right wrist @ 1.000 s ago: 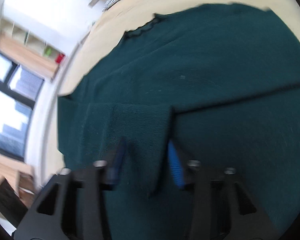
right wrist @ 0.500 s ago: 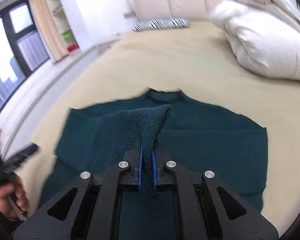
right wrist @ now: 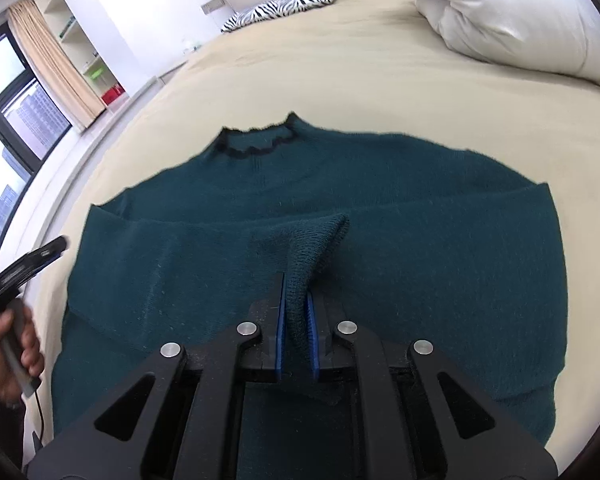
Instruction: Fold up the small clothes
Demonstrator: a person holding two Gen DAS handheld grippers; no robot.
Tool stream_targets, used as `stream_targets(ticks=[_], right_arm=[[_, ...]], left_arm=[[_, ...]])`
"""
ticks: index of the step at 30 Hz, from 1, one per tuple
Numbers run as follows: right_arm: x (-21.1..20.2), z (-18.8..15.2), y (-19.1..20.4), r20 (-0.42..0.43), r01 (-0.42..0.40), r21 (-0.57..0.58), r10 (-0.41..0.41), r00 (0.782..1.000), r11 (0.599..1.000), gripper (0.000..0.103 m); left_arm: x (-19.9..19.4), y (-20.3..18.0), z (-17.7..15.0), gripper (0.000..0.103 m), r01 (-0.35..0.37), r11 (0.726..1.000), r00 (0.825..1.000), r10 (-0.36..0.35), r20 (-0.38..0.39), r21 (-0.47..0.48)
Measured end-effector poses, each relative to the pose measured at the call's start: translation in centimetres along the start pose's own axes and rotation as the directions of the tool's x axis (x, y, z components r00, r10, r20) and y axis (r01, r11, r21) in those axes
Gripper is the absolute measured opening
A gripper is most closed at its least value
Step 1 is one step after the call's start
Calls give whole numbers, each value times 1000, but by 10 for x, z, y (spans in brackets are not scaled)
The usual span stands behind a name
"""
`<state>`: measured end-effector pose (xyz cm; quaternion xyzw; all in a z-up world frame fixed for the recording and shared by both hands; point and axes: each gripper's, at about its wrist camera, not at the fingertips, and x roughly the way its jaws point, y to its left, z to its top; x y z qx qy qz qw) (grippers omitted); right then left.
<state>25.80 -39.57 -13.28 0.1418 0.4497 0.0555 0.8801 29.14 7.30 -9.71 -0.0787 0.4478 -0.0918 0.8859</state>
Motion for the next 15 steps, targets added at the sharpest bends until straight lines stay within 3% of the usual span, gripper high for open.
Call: stream_targets(ticks=[2,3,5,7,11,15], right_arm=[[-12,-2,1,27,-7,-1,7,1000,1000,8],[-19,-2,-2,36,4,-4,-4,999,1000,8],[-19,-2,-5,26,17,-8,-17,1000,1000,8],[-11,-4,-8,0,25,-7,-25,1000,1000,7],[-5,-9,-11,-10,39,-25,-39,999,999,7],[-9,-7,-7,20,40,-30,-39,999,999,7]], left_arm=[[19,-4,4,71,10,1000,998,-9,-56,25],[27,-6,3,61,18,999,997,-15,-76,37],[35,-11,4,55,9,998,997,-4,-76,66],[36,-9,10,35,18,998,997,-14,-74,59],[37,-5,20,13,38,998,996,-33,-81,53],[30,-12,18,8,5,993,1000,-1,-30,115]])
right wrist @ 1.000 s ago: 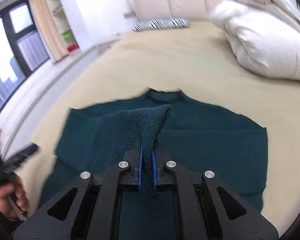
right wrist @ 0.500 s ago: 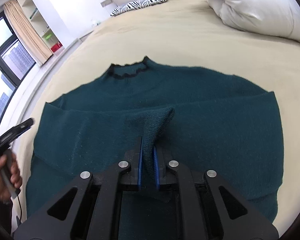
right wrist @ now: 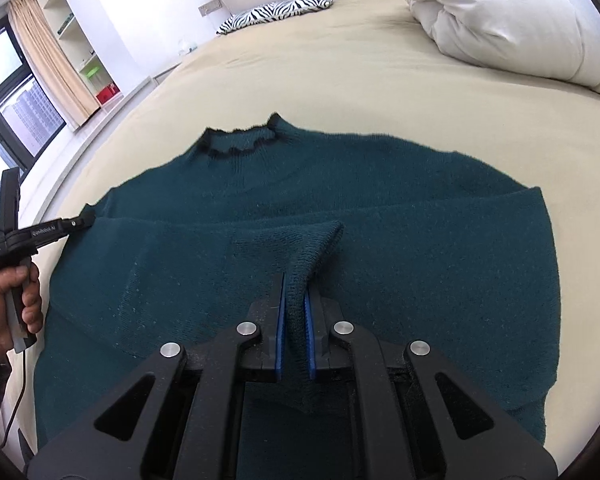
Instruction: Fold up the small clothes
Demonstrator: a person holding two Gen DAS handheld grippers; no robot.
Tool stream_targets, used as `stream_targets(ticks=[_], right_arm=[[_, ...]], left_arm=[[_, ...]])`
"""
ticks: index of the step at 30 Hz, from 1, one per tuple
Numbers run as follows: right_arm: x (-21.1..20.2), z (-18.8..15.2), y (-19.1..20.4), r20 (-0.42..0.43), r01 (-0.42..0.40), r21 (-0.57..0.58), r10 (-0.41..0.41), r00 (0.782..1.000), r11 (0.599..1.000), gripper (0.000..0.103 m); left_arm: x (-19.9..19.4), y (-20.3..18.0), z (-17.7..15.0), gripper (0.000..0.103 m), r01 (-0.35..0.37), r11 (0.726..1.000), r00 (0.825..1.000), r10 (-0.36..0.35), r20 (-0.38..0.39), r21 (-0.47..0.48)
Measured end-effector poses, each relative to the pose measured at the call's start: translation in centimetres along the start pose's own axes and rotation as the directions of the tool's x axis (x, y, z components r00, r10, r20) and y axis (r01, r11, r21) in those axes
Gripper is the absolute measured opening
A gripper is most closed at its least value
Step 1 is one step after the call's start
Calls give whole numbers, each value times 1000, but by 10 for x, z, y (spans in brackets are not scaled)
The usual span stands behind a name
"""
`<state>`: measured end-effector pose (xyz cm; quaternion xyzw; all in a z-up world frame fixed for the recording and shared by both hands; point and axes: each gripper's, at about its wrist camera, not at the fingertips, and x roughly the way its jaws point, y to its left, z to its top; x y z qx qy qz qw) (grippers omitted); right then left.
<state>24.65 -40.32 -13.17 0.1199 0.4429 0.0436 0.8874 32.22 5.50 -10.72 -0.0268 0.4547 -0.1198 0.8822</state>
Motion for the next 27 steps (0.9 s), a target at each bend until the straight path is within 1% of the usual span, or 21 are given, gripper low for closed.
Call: stream_targets(ticks=[3,6,9,12,14,15,17,18,19,20,21,22,23,24,25,26,27], right_arm=[[-6,3,3,32,26,-15,-26,999,1000,6],[-1,7,-4,32,43,8,-43,999,999,6],[23,3,-19,-38,45,63,-42,998,997,6],[21,0,-19,-24,38,79,-36,999,996,6],[17,0,-17,-17,37,74,-36,999,997,6],[16,1,-17,-17,34,75,-33,999,997,6],[17,0,-20,-25,20,85,-18,1000,996,6],[23,-1,-23,-49,14,93,-9,999,996,7],[25,-2,-26,-59,0,108,6,998,994,9],[24,-1,-29,-56,-12,124,19,998,992,9],[22,-1,-32,-57,-24,147,33,998,989,10],[20,-1,-32,-58,-35,165,45,997,986,14],[18,-3,-33,-58,-54,185,65,996,981,22],[17,-5,-34,-57,-73,195,85,995,978,26],[14,-7,-34,-46,-93,202,104,993,975,33],[12,-8,-33,-38,-101,205,111,993,974,38],[11,-9,-33,-34,-106,210,116,993,972,39]], left_arm=[[-2,10,-2,8,11,999,1000,-9,28,-49],[8,20,-11,9,18,995,1000,-16,22,-93],[9,17,-11,9,6,997,1000,-4,29,-80],[10,19,-11,9,20,996,1000,-18,24,-84],[9,20,-12,13,25,996,999,-23,23,-89],[7,21,-12,15,26,996,999,-23,25,-88],[0,24,-12,27,27,994,999,-24,28,-109],[-6,27,-13,35,31,991,999,-27,29,-132],[-16,30,-17,42,38,987,999,-32,42,-154],[-32,32,-24,46,57,984,996,-43,83,-168],[-45,32,-31,54,60,985,992,-42,116,-160],[-58,30,-40,57,48,990,990,-29,141,-133],[-71,26,-51,58,28,995,987,-12,163,-98],[-82,22,-63,60,12,998,985,-1,173,-62],[-89,18,-75,60,14,1000,985,-9,170,-28],[-94,15,-84,60,15,1000,986,-14,163,-5],[-96,11,-92,60,8,1000,988,-11,152,22]])
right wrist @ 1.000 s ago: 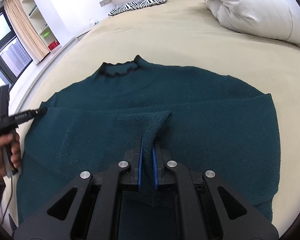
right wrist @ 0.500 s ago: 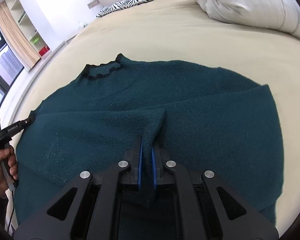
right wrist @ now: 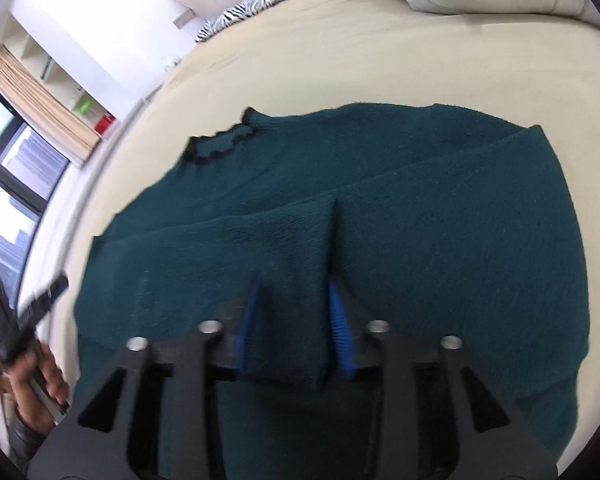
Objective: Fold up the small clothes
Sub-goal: 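Fold the sweater side over toward the collar with the left gripper while the right gripper holds the hem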
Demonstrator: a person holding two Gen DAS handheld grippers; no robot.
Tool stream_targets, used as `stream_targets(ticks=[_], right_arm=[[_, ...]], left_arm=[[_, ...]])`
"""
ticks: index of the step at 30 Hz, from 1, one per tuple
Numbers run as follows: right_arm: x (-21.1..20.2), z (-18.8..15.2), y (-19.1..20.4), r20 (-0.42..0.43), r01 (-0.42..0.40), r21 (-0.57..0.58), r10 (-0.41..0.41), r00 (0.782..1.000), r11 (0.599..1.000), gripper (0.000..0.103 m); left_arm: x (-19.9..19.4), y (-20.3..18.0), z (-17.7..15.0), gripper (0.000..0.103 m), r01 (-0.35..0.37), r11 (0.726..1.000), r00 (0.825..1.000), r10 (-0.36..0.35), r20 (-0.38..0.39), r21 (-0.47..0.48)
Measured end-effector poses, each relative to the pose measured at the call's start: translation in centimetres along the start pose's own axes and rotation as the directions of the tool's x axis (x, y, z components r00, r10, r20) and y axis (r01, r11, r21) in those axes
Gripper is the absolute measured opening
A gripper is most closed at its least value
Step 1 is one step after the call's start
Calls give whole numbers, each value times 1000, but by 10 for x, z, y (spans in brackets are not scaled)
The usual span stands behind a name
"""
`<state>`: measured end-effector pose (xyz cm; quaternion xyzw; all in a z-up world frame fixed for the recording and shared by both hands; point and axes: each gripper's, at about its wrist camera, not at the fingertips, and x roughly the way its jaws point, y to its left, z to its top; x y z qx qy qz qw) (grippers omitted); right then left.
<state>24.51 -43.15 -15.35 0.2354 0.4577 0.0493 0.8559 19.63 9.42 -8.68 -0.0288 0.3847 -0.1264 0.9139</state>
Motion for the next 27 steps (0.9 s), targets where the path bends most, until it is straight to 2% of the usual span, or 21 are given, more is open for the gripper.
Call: stream_targets(ticks=[2,5,8,11,13,15,17,19,20,21,22,23,26,27], right_arm=[[1,-1,0,-3,-6,19,6,1000,1000,40],[2,-1,-1,-4,-16,46,17,1000,999,40],[2,0,-1,-5,-15,54,15,1000,998,40],[2,1,-1,-6,-15,51,15,1000,999,40],[2,1,-2,-7,-16,54,17,1000,998,40],[2,1,-2,-3,-17,54,17,1000,998,40],[3,1,-2,5,-15,54,14,1000,998,40],[4,1,-2,13,-7,60,6,1000,998,38],[3,0,-2,20,2,63,-4,1000,998,34],[3,0,-3,23,18,65,-19,1000,998,31],[3,0,-4,27,37,70,-39,999,997,23],[2,1,-6,29,42,79,-45,999,996,17],[3,0,-14,35,31,116,-35,999,993,11],[4,0,-13,34,36,111,-40,999,993,11]], left_arm=[[1,-14,-14,60,-38,994,999,42,-35,99],[15,-33,-24,60,-141,962,987,156,-48,235],[26,-41,-19,60,-185,947,980,199,-29,264],[39,-47,-21,62,-209,923,971,235,-44,322],[38,-47,-21,62,-208,922,972,233,-39,325],[40,-36,-16,63,-183,947,977,204,-56,265],[42,-18,-9,49,-166,976,981,178,-77,144],[43,-4,-5,39,-143,989,985,146,-94,36],[42,-5,-6,33,-145,989,985,147,-89,30],[39,-9,-8,19,-142,990,986,144,-83,26],[37,-13,-12,11,-139,990,987,139,-79,7],[33,-16,-16,11,-152,988,986,151,-69,-13],[24,-13,-27,11,-173,978,984,167,-60,-114],[22,-14,-30,10,-185,975,982,179,-62,-121]])
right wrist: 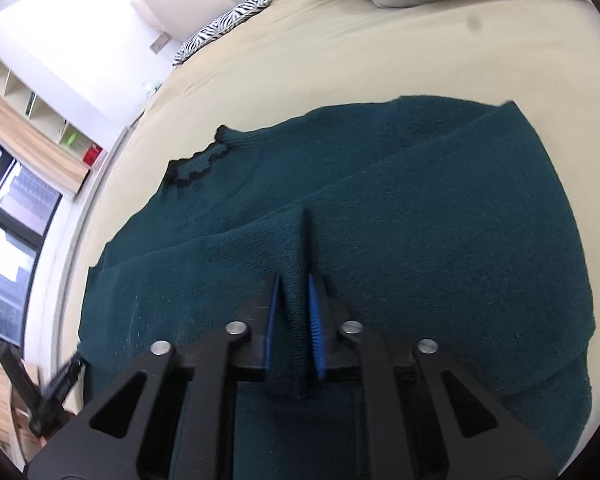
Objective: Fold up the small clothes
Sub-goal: 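Fold the sweater side over toward the collar with the left gripper while the right gripper holds the hem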
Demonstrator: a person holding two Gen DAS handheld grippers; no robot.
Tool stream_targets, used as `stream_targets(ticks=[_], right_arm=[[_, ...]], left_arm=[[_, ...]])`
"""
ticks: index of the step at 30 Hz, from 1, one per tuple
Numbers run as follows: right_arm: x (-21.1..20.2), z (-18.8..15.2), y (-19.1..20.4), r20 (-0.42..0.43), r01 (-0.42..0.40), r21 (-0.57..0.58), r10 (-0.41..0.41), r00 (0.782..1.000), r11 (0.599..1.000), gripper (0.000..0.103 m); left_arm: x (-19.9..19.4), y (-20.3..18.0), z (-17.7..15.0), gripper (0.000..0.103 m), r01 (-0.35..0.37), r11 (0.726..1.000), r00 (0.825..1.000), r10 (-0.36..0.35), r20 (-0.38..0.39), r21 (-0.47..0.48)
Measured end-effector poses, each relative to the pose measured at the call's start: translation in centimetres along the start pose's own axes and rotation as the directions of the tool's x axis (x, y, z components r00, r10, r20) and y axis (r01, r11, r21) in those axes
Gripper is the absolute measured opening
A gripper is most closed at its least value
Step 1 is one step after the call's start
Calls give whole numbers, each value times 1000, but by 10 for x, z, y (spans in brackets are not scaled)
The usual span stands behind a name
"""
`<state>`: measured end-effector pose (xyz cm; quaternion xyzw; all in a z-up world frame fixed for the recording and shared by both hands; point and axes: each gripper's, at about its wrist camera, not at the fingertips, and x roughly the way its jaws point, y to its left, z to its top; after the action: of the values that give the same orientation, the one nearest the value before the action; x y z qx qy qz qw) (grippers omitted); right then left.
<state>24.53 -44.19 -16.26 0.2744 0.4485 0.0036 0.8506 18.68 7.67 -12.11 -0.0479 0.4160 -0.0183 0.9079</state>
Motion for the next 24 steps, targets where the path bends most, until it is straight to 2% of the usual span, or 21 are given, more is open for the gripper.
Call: stream_targets(ticks=[4,9,11,13,15,18,20,21,24], right_arm=[[2,0,8,-8,43,-50,-44,999,998,11],[4,2,5,-34,35,-22,-35,999,999,11],[1,1,8,-38,42,-27,-43,998,999,13],[-4,-1,11,-31,39,-41,-41,999,998,15],[-8,-3,12,-18,26,-41,-27,999,999,15],[-10,-3,16,-1,8,-29,-8,1000,1000,15],[-9,-4,21,4,18,-43,-17,1000,999,15],[-8,-4,22,4,24,-49,-23,1000,999,15],[-7,-6,20,-4,45,-59,-45,999,997,17]], left_arm=[[-3,2,-7,11,2,1000,1000,-2,-8,-11],[-17,9,-12,10,45,998,999,-46,-14,-45],[-34,9,-11,8,59,997,998,-58,21,-46],[-53,10,-5,8,133,990,988,-129,83,-47],[-59,5,10,10,154,988,982,-150,111,-20],[-32,-4,28,14,137,990,988,-139,66,29],[9,0,24,14,112,994,992,-112,-59,2],[18,4,18,18,118,993,990,-119,-81,-22],[13,3,9,19,75,997,995,-76,-63,-12]])
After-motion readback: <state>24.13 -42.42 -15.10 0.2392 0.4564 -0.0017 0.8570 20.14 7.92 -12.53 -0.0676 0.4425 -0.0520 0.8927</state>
